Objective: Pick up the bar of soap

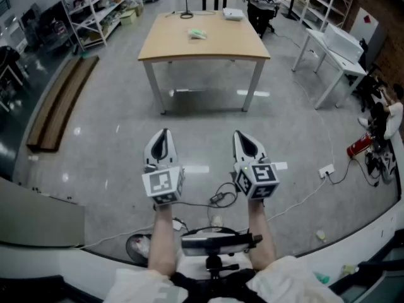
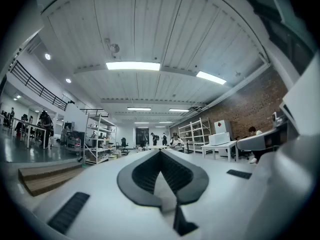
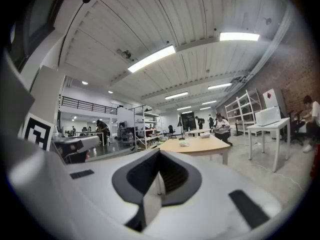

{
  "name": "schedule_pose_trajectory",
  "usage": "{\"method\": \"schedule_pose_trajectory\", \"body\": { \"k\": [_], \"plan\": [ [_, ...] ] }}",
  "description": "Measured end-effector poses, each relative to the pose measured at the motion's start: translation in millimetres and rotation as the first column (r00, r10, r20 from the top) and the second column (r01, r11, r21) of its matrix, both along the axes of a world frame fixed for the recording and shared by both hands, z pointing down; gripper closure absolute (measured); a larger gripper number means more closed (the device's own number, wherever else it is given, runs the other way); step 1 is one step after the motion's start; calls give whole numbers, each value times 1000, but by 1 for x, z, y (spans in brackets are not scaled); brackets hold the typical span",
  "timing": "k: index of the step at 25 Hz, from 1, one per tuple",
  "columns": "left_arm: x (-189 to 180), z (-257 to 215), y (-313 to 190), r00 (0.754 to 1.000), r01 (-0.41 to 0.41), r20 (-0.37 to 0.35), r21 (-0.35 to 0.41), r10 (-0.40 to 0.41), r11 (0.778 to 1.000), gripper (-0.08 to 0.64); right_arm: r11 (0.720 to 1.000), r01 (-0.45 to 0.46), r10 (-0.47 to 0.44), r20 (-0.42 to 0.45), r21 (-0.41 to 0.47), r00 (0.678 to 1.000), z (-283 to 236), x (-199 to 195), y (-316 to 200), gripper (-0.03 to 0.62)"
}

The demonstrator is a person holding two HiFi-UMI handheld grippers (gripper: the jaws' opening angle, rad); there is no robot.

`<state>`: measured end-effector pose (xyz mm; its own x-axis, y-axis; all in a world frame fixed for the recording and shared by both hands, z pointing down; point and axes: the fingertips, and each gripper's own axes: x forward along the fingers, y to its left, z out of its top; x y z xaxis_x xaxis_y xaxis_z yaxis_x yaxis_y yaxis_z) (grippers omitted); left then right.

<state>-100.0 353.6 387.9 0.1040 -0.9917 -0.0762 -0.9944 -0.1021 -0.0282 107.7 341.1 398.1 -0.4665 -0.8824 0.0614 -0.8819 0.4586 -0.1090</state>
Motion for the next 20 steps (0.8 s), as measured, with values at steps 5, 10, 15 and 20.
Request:
{"method": "schedule_pose_trajectory", "body": {
  "k": [5, 10, 15, 20],
  "plan": [
    [1, -6, -7, 1000, -7, 13, 11, 7, 1000, 560, 1000, -5, 5, 15, 10, 1000, -5, 0, -6, 586],
    [1, 12, -17, 984, -35, -174, 3, 35, 999, 560, 999, 37, -37, 38, -8, 999, 2, 0, -12, 586],
    [22, 29, -20, 993, -59, -106, -30, 56, 998, 560, 998, 42, -42, -11, -55, 999, 21, 24, -17, 586],
    [31, 30, -35, 993, -46, -108, -27, 43, 999, 560, 996, 60, -58, 34, -70, 998, 23, 41, -36, 586]
  ]
}}
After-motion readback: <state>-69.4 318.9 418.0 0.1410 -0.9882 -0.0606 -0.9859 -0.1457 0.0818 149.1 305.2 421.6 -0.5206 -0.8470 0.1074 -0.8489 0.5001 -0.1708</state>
